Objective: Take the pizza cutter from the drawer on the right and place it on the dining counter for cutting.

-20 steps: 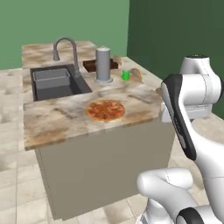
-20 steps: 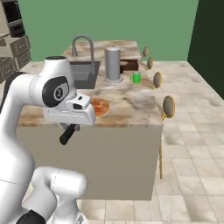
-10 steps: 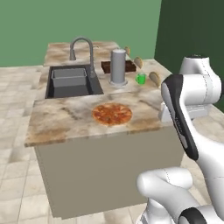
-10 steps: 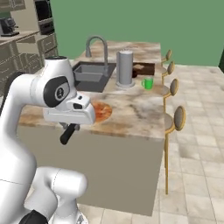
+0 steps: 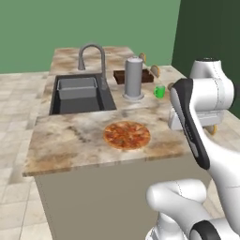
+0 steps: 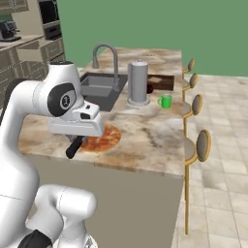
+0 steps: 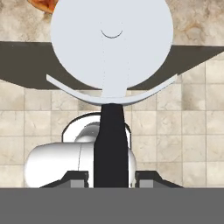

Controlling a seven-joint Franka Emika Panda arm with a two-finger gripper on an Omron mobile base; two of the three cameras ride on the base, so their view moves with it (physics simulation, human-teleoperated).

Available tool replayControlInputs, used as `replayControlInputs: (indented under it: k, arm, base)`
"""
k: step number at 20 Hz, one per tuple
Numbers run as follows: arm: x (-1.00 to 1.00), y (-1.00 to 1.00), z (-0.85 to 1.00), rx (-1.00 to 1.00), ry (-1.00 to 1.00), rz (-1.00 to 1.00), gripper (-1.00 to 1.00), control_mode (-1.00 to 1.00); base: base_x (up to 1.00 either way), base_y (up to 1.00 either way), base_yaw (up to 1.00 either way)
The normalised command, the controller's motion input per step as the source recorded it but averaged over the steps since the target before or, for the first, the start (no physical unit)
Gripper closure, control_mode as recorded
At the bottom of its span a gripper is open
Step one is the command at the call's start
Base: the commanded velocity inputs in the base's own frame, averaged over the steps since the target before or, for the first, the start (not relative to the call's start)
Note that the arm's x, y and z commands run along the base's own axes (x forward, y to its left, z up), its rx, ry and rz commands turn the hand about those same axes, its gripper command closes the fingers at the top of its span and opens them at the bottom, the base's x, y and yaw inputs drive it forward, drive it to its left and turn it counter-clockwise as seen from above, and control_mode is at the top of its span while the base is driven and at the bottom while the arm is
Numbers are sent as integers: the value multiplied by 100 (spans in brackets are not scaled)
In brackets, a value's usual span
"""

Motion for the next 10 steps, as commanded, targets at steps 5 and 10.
replayControlInputs:
  k: [5,10]
  arm:
    - [0,0,0,0,0,0,100,100]
    - [0,0,0,0,0,0,100,100]
  base:
    - [38,-28,0]
    - [44,-18,-4]
